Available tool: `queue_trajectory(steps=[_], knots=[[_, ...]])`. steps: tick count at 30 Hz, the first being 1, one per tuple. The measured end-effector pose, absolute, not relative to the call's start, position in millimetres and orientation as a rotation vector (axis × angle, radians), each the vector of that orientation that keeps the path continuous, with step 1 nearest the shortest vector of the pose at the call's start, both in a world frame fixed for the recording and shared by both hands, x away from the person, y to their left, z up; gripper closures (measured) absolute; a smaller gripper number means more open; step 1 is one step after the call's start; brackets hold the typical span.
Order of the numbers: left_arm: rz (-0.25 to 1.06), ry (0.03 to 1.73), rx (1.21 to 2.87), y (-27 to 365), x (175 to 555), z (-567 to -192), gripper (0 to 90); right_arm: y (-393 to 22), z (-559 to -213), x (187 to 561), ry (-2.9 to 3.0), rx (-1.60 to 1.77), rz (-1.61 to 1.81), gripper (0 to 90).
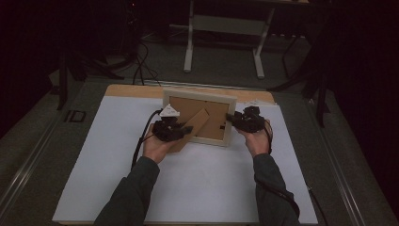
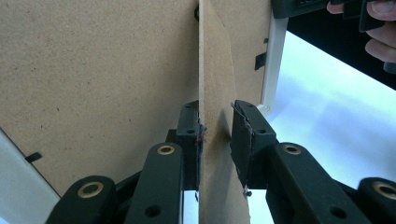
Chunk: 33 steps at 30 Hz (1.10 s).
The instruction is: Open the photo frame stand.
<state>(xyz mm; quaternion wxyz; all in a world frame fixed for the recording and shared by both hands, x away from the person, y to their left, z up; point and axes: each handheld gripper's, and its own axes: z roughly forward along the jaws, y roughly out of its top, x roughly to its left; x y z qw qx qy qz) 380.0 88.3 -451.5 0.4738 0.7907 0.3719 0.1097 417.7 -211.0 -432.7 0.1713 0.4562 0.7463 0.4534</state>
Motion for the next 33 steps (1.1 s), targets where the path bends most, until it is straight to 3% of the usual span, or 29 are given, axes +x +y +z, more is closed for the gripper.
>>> queue_trajectory(steps=[33], knots=[[0.360,0.928,1.994,72.4,377.9,-460.7,78.1,-204.8,-430.7,412.1,2.109,1.217,1.266,60.5]])
